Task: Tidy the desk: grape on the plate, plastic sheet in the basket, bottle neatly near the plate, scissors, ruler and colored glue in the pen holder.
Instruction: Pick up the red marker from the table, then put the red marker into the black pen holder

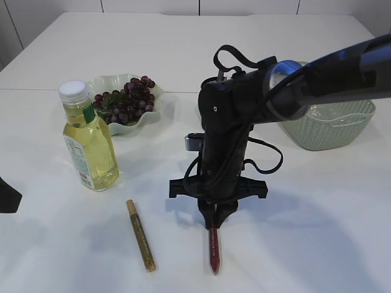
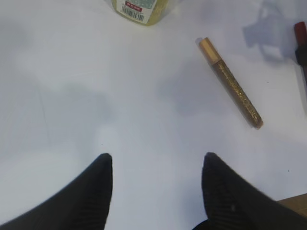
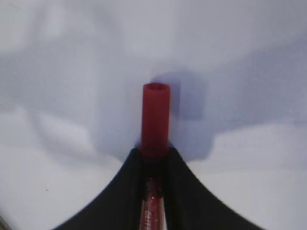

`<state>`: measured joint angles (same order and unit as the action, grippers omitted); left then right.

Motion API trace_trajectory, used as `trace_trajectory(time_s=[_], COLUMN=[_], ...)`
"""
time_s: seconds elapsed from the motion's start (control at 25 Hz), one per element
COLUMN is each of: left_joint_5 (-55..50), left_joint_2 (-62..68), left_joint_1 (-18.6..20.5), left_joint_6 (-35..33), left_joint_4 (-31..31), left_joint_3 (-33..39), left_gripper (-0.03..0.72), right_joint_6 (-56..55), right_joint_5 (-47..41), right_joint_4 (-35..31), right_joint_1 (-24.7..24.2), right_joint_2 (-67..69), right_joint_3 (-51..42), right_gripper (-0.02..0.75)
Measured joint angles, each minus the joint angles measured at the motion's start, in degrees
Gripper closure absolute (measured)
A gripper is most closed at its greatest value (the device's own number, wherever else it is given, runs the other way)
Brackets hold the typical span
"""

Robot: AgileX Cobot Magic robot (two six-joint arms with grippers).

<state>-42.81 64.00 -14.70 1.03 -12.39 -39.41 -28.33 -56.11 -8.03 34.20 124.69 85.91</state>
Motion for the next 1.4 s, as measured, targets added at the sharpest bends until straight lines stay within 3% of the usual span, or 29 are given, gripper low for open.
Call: trace_trajectory(time_s=[0.12, 0.28, 0.64, 0.8, 1.04, 1.4], left_joint_5=[0.0, -0.9, -2.4, -2.9, -3.5, -5.1], left_joint_2=[0.0, 0.0, 0.0, 0.0, 0.0, 0.0], left_joint_1=[0.0, 0.0, 0.0, 0.0, 0.0, 0.0], left_joint_6=[0.0, 0.0, 0.0, 0.0, 0.0, 0.0], left_joint_4=[0.0, 0.0, -0.1, -0.1, -0.2, -2.1], left_joint_3=[0.0, 0.0, 0.0, 0.0, 0.0, 0.0], left_gripper=[0.253, 0.253, 0.253, 0.253, 0.253, 0.253], right_joint_6=[1.2, 7.0, 41.9, 54.5, 68.7, 88.9], right_joint_5=[1.6, 3.3, 2.5, 3.5, 11.1, 18.4], right_joint_4=[-0.8, -7.0, -39.7, -49.6, -56.4, -63.5], right_joint_1=[-0.4, -3.5, -18.0, -22.5, -26.0, -26.2], right_joint_2=[-0.2, -2.7, -6.9, -6.9, -6.9, -4.6], right_joint_3=[0.0, 0.2, 6.8, 12.1, 16.9, 18.8], right_gripper=[0.626, 0.626, 0.627, 0.627, 0.627, 0.627])
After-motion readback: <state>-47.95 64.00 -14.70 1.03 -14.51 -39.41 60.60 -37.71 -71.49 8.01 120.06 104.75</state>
